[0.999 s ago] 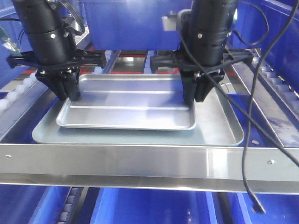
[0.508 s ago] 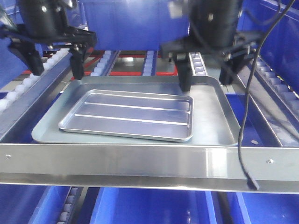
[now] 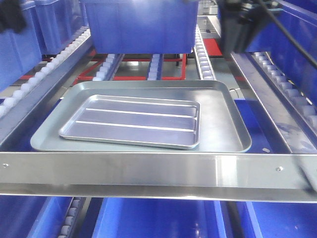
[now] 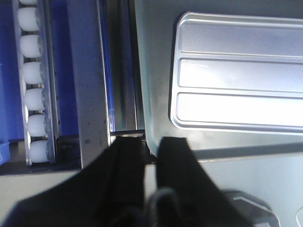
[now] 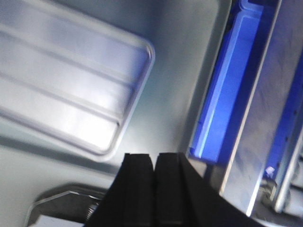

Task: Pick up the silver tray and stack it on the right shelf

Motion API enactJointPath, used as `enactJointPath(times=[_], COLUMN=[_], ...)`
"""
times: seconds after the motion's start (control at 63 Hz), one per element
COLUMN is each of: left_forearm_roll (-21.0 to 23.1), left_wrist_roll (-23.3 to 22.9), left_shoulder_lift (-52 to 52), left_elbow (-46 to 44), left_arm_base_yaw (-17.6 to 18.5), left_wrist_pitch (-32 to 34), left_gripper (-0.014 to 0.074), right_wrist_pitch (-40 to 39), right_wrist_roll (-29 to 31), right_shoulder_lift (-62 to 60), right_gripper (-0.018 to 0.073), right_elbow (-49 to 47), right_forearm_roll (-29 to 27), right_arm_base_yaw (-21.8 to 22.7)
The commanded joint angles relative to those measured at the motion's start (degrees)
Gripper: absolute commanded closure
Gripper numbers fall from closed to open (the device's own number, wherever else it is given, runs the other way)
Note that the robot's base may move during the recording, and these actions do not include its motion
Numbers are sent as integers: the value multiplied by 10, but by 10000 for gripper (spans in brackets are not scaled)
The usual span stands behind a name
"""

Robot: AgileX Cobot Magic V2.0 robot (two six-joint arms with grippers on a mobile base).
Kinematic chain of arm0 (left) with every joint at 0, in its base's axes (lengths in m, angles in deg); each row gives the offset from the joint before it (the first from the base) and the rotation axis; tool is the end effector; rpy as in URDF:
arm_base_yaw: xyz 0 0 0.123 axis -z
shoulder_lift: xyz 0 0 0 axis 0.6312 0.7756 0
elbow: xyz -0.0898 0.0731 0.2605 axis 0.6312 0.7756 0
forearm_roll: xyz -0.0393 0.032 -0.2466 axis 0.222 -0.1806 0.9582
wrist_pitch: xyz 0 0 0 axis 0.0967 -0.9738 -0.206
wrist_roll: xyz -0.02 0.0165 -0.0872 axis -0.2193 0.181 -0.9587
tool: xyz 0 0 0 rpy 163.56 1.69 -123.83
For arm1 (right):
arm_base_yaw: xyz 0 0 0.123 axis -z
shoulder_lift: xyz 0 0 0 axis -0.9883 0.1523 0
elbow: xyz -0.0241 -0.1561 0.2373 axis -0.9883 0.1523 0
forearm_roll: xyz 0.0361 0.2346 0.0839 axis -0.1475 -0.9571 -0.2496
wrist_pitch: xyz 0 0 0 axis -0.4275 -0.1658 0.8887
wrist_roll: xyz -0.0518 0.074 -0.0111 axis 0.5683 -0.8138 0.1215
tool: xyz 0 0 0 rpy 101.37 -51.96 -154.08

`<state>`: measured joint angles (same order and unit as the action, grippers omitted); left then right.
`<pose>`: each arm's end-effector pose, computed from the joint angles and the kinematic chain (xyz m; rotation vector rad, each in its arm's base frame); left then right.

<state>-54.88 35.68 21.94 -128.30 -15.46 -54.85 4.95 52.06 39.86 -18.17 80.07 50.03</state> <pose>0.2730 -0.1072 0.3551 0.2773 2.4994 -0.0714 0.2887 0.1552 0.3193 -0.2151 2.5771 0.0743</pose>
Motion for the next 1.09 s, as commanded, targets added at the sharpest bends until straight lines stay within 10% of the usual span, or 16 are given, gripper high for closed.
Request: enactJointPath(times=[0.0, 0.46, 1.079], left_forearm_roll=[-2, 0, 4], left_wrist_roll=[1, 4, 5], left_shoulder_lift=[-83, -444, -766], left_elbow=[49, 410, 440], left_arm_base_yaw=[0, 0, 0], left_wrist_pitch=[71, 235, 211], left_gripper=[696, 688, 688], right_wrist_pitch=[-47, -277, -335], right_wrist_roll=[3, 3, 3], right_shoulder_lift=[-62, -351, -721], right_gripper=[506, 506, 506], right_elbow=[34, 351, 478], right_forearm_roll=[28, 62, 120], right_arm_base_yaw=[-8, -27, -27])
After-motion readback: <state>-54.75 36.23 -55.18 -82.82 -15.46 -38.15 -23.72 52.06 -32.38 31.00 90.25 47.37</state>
